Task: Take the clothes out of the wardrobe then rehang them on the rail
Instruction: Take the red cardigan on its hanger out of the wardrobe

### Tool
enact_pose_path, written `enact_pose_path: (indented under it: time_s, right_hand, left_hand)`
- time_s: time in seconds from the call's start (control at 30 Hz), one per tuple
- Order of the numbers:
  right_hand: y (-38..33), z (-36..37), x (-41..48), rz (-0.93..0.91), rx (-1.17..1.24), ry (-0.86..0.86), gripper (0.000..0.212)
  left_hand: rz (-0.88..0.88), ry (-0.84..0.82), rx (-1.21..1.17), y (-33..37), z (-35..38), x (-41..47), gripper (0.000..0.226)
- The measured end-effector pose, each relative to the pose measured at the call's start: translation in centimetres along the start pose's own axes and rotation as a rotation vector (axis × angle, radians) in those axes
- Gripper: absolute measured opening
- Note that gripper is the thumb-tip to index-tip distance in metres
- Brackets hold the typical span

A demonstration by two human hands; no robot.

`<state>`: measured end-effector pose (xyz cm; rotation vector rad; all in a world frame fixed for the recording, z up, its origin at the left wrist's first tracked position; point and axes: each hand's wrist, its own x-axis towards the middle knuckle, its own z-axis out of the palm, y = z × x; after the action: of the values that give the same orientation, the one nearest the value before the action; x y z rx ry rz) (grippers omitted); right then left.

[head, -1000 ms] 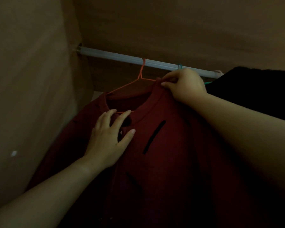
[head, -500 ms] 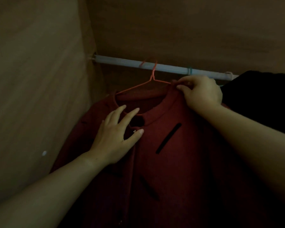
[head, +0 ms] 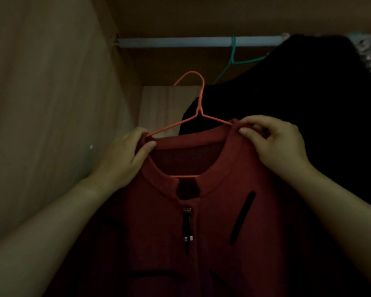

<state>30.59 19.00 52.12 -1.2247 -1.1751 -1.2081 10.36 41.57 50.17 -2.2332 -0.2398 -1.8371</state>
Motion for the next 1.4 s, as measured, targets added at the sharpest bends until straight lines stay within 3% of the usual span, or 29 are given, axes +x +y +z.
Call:
enact_pose_path:
  time_s: [0.17, 0.27, 0.63, 0.9, 1.03, 1.27, 1.4]
  right_hand:
    - [-0.1, -2.1, -6.8, -0.095, 0.028, -0.182, 0.020]
    - [-0.7, -3.4, -10.7, -0.125, 0.133, -0.250, 0.023]
    - [-7.2, -10.2, -18.4, 0.018, 0.704, -0.194, 0.020]
    - [-18.6, -18.1, -17.6, 0.052, 0.951, -0.142, 0.017]
    - [-25.0, -23.5, -20.8, 0.040, 1.078, -0.187, 0.015]
    - [-40.5, -31.2, -34.3, 0.019, 1.344, -0.558, 0.012]
    - [-49.9, -36.0, -42.9, -0.021, 1.532, -0.746, 0.017]
  left_hand:
    - [-0.169, 0.059, -0.051, 5.3, -2.7, -8.0, 0.030]
    - [-0.260, 0.101, 0.001, 9.0, -5.1, -12.3, 0.024]
    - [-0.462, 0.100, 0.463, 27.2, -19.3, -20.4, 0.020]
    - [-0.479, 0.254, 0.731, 38.3, -32.3, -21.5, 0.014]
    - [-0.504, 0.221, 0.800, 43.9, -39.7, -24.8, 0.016]
    - [-0.854, 0.055, 0.955, 53.9, -54.4, -39.6, 0.008]
    - [-1.097, 0.067, 1.074, 62.0, -61.7, -48.3, 0.007]
